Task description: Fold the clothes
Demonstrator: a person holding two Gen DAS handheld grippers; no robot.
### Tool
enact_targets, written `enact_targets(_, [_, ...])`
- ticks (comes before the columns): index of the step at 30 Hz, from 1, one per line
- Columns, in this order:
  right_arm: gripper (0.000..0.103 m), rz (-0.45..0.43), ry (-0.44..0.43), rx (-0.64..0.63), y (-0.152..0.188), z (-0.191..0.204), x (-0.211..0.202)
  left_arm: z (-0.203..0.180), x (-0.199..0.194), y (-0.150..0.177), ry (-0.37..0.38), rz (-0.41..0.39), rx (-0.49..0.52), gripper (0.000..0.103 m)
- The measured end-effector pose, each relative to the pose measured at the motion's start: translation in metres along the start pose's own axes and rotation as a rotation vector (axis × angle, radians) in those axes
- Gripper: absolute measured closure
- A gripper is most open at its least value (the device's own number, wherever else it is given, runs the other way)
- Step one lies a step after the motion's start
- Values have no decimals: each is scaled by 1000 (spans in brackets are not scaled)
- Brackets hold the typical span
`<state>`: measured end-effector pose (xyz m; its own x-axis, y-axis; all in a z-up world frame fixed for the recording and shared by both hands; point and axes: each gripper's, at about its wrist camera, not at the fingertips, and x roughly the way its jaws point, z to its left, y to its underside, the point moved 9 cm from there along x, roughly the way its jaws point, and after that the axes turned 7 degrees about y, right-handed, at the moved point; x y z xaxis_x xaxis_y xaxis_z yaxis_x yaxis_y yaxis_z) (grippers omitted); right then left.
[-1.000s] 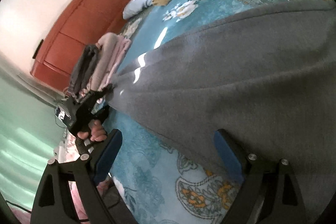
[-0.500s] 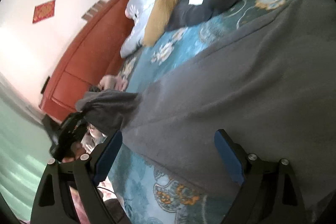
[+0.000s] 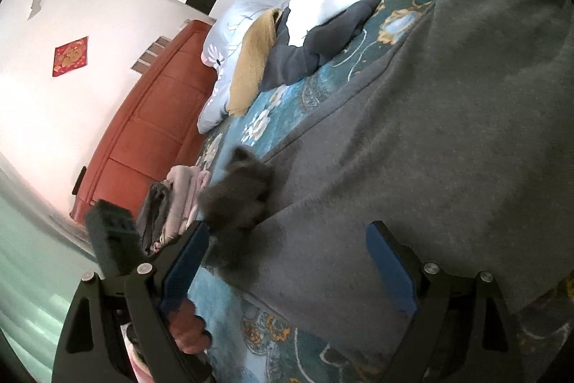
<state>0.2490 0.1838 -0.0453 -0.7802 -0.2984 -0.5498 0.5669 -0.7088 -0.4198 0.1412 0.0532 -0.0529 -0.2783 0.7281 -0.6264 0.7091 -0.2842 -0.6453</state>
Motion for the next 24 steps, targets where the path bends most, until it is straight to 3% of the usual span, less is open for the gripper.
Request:
enact_targets(1, [13,0,4,-4,0,1,2,-1,0,4,-4,6,6,77])
enact_targets(2, [13,0,8,-7,0,1,3,-2,-1,6,4,12,8,70])
enact_targets(3, [13,1,11,-11,1,1,4,-2,-1,9,21,27,-1,51])
enact_targets(5, [13,3,17,-22,2,2,8,-2,-2,12,65,51,-26,37])
enact_targets(9, [13,-1,29,-53,6,5,10,2,-12,11,99,62,-63,37])
enact_targets(13, [13,-1,34,-72,7,10,10,22,-53,-9,113,-35,-109,34])
enact_targets(14, [13,1,35,-78,8,11,10,30,-64,-14,102,-69,-111,30])
enact_targets(17, [13,15,36,-113,10,23,16,78,-94,-21,-64,-154,-130,27])
enact_targets(19, [13,30,44,-136,13,32,24,109,-102,-13,-155,-160,-169,27])
enact_targets(22, [13,55,65,-157,18,45,40,132,-104,6,-132,-148,-255,27])
enact_targets(24, [13,71,72,-165,21,54,52,136,-102,16,-124,-143,-259,27])
